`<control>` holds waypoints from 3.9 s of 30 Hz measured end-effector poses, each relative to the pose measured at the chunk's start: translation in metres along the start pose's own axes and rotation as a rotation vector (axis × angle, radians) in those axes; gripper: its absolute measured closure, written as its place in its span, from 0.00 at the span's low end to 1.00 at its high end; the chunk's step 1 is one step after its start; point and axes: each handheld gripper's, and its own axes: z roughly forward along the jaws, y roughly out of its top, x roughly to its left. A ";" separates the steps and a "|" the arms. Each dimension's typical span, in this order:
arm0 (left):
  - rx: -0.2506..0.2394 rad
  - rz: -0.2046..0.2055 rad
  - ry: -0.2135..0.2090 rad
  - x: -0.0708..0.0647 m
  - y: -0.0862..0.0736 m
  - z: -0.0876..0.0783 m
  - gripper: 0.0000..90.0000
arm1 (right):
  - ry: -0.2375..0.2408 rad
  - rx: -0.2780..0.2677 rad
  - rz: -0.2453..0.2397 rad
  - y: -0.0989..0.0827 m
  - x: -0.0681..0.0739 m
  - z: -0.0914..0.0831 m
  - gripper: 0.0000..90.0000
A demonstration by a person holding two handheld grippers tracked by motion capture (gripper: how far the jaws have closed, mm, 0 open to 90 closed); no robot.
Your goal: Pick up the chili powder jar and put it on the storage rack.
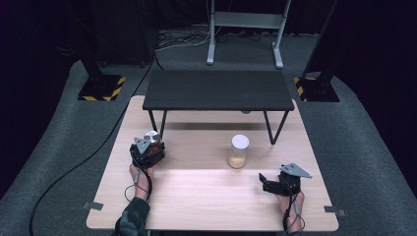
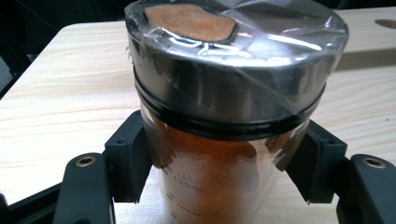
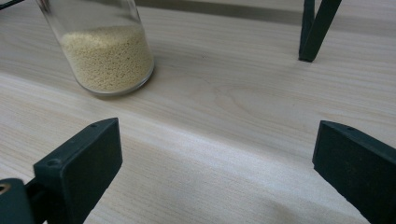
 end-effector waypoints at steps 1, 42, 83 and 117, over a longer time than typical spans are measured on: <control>-0.001 -0.002 -0.002 0.000 0.000 0.000 0.35 | 0.000 -0.001 0.001 0.000 0.000 0.000 0.00; -0.016 0.039 -0.122 0.000 0.018 -0.025 0.35 | 0.006 -0.001 -0.001 0.000 -0.001 0.000 0.00; -0.046 0.117 -0.200 -0.012 0.059 -0.038 0.35 | 0.011 0.002 -0.004 0.000 -0.002 0.000 0.00; -0.046 0.165 -0.267 -0.015 0.088 -0.041 0.35 | 0.011 0.000 -0.003 0.000 -0.002 0.000 0.00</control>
